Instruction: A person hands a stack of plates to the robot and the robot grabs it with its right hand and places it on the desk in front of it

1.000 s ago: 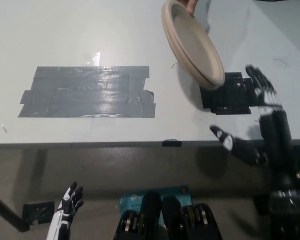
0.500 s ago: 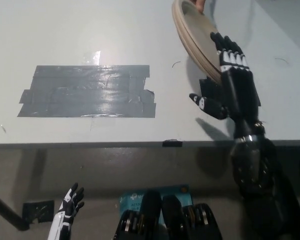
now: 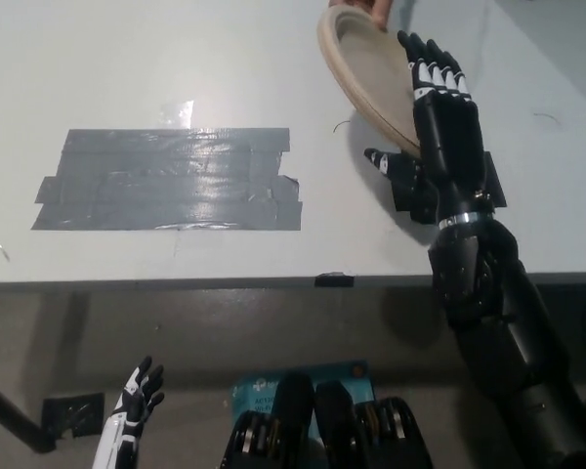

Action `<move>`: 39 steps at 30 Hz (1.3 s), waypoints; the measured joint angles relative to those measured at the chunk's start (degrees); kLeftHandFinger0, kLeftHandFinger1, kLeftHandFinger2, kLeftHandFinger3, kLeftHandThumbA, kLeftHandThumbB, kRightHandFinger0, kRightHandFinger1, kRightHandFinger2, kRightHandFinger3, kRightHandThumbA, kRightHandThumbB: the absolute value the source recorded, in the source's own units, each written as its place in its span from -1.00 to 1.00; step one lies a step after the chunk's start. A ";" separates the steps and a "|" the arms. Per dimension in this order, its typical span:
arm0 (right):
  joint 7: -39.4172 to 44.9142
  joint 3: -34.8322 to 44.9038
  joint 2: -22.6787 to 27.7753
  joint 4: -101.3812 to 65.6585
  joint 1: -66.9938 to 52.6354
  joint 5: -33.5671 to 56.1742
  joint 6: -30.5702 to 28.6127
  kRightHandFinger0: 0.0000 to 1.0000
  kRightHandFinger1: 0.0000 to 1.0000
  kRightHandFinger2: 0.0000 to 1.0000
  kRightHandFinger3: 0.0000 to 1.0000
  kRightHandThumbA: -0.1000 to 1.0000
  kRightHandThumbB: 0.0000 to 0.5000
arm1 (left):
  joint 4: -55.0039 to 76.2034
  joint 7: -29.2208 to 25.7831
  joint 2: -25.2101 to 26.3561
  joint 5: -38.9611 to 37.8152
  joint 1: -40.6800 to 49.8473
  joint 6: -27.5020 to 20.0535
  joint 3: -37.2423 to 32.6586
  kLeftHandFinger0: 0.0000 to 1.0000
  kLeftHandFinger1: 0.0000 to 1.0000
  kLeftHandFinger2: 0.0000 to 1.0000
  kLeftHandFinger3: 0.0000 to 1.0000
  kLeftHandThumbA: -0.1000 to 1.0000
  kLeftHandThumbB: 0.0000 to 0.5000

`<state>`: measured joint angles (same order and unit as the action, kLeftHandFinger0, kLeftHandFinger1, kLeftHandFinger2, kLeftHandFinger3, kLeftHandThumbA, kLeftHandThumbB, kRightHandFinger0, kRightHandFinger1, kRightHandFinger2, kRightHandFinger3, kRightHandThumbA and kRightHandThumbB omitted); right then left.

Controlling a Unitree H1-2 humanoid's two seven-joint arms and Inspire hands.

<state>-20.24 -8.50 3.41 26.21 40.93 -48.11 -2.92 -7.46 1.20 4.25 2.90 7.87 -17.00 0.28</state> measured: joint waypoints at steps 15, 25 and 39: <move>-13.95 -1.54 1.21 7.27 1.88 -2.45 1.60 -1.00 -1.00 -1.00 -1.00 1.00 -0.96 | 0.00 0.03 -0.03 0.00 -0.12 0.02 0.01 1.00 1.00 1.00 1.00 1.00 -0.26; -17.50 -2.92 2.11 -0.01 2.34 -2.63 1.40 -1.00 -0.88 -0.27 -0.58 1.00 -0.91 | -0.01 0.02 -0.01 0.09 -0.29 0.00 0.03 1.00 1.00 1.00 1.00 1.00 -0.26; -14.51 -2.80 9.88 -15.49 3.12 -3.44 1.67 -1.00 -1.00 -0.79 -0.70 0.80 -0.99 | -0.05 0.06 0.36 0.34 -1.22 0.00 0.08 1.00 1.00 1.00 1.00 1.00 -0.27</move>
<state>-34.75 -11.30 13.30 10.72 44.06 -51.54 -1.24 -7.50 1.26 4.61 3.25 6.65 -17.00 0.36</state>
